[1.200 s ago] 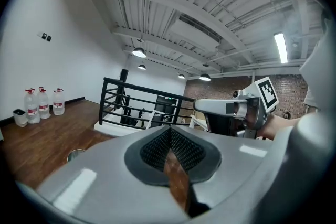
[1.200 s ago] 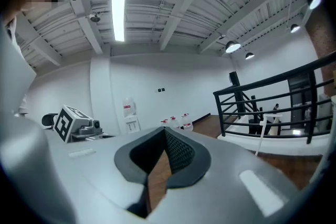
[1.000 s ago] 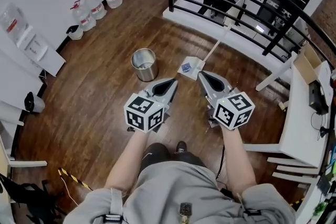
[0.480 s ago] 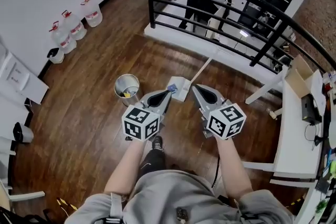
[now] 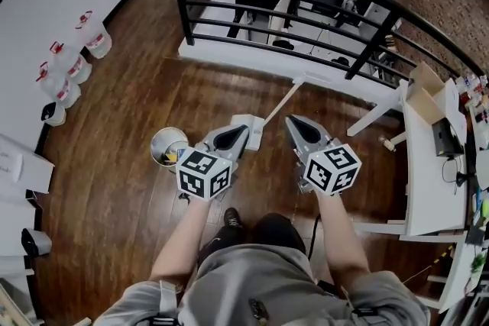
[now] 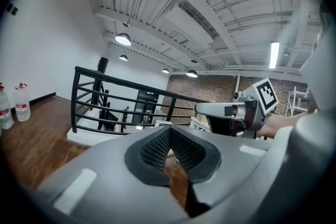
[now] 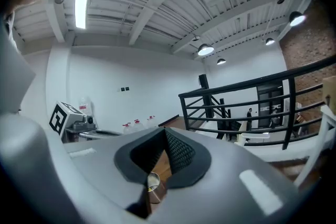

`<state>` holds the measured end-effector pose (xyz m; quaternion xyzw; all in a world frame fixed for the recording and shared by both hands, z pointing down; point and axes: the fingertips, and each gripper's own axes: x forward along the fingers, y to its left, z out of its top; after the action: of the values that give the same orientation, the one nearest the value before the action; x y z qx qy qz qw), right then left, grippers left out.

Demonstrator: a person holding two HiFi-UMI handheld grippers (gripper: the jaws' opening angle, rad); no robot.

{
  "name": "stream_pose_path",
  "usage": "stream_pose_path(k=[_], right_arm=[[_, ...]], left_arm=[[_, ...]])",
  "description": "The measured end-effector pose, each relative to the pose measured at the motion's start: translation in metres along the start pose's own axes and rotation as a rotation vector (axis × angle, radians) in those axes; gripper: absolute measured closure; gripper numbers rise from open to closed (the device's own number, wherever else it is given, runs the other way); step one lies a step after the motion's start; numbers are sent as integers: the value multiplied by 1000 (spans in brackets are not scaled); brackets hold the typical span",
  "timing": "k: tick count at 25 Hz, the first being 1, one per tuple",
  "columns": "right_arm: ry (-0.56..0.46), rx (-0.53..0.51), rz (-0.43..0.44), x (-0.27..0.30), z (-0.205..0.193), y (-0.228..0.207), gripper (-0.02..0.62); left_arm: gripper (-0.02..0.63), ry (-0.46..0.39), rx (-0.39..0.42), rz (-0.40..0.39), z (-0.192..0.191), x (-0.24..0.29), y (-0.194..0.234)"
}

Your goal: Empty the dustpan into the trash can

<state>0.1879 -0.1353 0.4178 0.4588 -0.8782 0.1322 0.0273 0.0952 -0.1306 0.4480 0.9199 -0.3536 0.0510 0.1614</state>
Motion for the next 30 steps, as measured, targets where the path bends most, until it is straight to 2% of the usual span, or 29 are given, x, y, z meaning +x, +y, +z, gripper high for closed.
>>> stream_pose_path(k=[3,5,7,11,13,21,25,30], right_arm=[[25,31,-45,8,-14,-24,592],[50,55,-74,16,-7,-39,551],[75,73,-88,29,3,-63,537],[98,81,-107,61,12,-123,580],[112,89,-108,73,4,-148,572],[243,150,-122,118,-55,-242,483],[341,169,-167,140,-100,-288,398],[415,141,-185,167,-135,-317,341]], left_arm=[[603,19,-11,-13,-8,21,14],[603,33,-24,-24,2,35,21],[603,49,-34,-29,15,58,28],[603,81,-39,-12,30,117,48],[603,95,-41,3,27,138,55],[603,167,-58,30,4,209,78],[603,218,-85,44,-15,231,86],[603,268,-136,70,-37,241,91]])
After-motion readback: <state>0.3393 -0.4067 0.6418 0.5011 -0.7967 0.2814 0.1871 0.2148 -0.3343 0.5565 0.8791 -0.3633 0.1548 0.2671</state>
